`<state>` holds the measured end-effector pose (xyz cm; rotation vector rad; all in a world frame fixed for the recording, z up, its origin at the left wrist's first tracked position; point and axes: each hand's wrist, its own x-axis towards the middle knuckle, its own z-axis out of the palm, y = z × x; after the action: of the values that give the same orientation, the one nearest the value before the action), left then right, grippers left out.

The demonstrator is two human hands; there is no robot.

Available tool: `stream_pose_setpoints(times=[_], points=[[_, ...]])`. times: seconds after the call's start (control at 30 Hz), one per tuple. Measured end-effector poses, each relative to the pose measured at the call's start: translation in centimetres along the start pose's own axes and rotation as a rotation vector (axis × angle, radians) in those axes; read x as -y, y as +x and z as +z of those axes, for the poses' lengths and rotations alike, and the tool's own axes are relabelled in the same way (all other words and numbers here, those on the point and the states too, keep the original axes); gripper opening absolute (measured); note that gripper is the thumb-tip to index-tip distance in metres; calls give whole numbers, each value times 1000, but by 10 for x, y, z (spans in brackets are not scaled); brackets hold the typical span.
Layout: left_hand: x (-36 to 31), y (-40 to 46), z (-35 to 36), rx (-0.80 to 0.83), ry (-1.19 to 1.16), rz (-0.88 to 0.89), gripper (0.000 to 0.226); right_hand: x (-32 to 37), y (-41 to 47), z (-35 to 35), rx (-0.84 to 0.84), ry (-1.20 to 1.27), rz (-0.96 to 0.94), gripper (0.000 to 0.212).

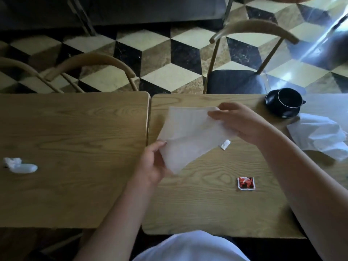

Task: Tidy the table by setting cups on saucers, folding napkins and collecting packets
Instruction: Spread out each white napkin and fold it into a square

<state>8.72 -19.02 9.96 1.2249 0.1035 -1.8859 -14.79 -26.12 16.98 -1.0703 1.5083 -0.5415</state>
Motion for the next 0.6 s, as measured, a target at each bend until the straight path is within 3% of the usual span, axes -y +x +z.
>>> stream_pose_setpoints(times=[0.1, 0.27, 0.43, 0.6], points=[[-47, -45, -10, 117, 34, 217, 30, 8, -46, 6, 49, 356, 16, 9], [-87, -102, 11, 343, 157, 295, 25, 29, -81, 9, 65, 783, 63, 23], [-103, -97, 39, 373, 171, 247, 7, 43, -77, 5, 28, 907, 63, 25], [-115, -60, 72, 230, 115, 183, 9, 50, -46, 5, -5, 899, 85, 12]])
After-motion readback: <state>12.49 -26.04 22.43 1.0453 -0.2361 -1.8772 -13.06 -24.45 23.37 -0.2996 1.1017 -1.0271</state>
